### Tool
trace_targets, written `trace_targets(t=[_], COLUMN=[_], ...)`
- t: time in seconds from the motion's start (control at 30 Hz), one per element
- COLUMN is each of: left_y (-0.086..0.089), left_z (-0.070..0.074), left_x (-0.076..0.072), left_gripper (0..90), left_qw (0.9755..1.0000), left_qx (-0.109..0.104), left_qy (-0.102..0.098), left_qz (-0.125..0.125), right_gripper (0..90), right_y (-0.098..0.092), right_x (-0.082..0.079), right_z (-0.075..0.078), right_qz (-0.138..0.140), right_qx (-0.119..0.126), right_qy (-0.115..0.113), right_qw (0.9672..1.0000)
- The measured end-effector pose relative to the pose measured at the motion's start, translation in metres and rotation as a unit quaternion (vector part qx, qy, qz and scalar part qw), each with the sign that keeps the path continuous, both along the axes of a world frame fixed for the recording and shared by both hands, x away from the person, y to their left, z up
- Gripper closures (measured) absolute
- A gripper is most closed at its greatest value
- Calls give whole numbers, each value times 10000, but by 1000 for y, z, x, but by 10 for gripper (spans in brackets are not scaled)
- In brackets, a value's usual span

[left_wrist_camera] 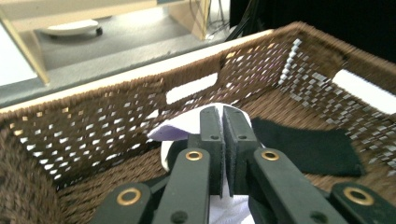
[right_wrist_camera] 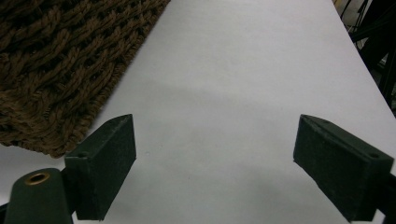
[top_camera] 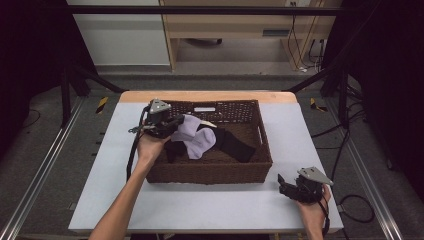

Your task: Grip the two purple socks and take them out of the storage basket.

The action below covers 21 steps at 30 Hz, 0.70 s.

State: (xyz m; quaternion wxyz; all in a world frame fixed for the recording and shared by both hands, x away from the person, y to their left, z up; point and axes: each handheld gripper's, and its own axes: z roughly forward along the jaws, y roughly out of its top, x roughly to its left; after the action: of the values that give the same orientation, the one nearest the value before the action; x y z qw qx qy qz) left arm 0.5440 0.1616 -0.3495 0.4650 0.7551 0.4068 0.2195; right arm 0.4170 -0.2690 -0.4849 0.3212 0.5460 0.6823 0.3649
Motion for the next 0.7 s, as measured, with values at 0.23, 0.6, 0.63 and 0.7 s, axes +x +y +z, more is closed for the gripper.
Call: trace_targets(t=[0.23, 0.6, 0.63, 0.7], left_y=[6, 9, 8, 8], left_z=[30, 45, 46, 48], left_x=[-27, -71, -74, -80], left_gripper=[862, 862, 862, 862], left_qw=[9987, 9943, 9939, 9932], left_qx=[-307, -622, -637, -637], left_qy=[-361, -718, -742, -796], left_qz=[-163, -482, -511, -566], right_gripper=[117, 35, 30, 26], right_y=[-1, -2, -2, -2], right_x=[-1, -3, -3, -3], right_z=[0, 0, 0, 0], right_qz=[27, 45, 90, 85], right_qx=[38, -20, -43, -43], right_qy=[19, 92, 127, 122], right_qw=[10000, 9999, 9999, 9999])
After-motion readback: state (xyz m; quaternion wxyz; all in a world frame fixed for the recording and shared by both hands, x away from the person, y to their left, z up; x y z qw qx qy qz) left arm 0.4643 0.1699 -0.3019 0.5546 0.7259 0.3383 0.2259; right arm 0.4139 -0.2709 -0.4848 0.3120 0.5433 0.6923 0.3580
